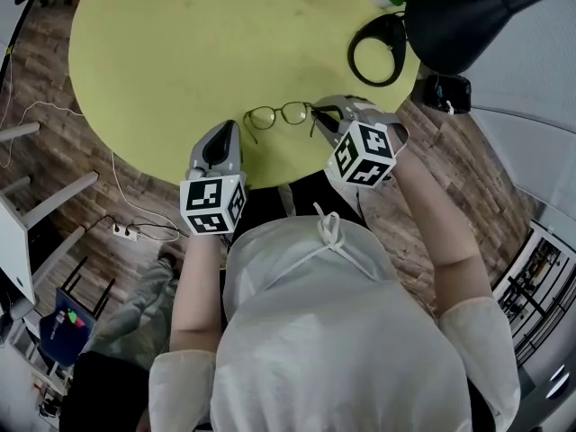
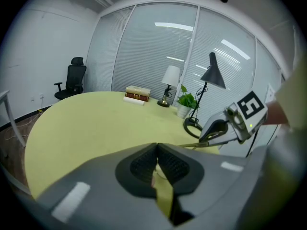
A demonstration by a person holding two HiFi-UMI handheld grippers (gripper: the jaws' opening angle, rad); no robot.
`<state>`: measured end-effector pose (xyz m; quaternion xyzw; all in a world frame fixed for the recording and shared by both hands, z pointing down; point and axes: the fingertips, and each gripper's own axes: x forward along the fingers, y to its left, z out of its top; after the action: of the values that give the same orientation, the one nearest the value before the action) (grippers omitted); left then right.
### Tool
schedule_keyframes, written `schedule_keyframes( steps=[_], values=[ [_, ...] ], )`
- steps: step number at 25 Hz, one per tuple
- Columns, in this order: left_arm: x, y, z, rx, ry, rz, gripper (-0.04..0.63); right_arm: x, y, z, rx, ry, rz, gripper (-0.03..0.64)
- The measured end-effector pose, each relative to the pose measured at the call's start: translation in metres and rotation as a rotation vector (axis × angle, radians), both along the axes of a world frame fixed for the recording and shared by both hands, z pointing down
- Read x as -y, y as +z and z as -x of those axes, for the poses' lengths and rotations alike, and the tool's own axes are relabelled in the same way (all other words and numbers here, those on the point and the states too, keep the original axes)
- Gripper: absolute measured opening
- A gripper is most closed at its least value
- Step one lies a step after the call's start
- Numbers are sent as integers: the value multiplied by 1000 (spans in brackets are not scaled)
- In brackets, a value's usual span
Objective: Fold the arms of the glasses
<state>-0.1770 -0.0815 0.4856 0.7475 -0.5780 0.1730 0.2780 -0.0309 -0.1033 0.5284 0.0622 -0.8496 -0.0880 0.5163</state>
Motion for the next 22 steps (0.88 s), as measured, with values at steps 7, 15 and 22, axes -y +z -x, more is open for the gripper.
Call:
schedule_keyframes(
  steps=[7,15,22],
  values=[
    [4,10,-14,-34,19,18,6,-3,0,2,7,-13,1,14],
    [11,20,-30,-29,64,45,6,-3,-2,1,18,-2,13,14],
    [13,36,-45,-30,73,66,6,-5,-1,0,17,21,27,14]
  ],
)
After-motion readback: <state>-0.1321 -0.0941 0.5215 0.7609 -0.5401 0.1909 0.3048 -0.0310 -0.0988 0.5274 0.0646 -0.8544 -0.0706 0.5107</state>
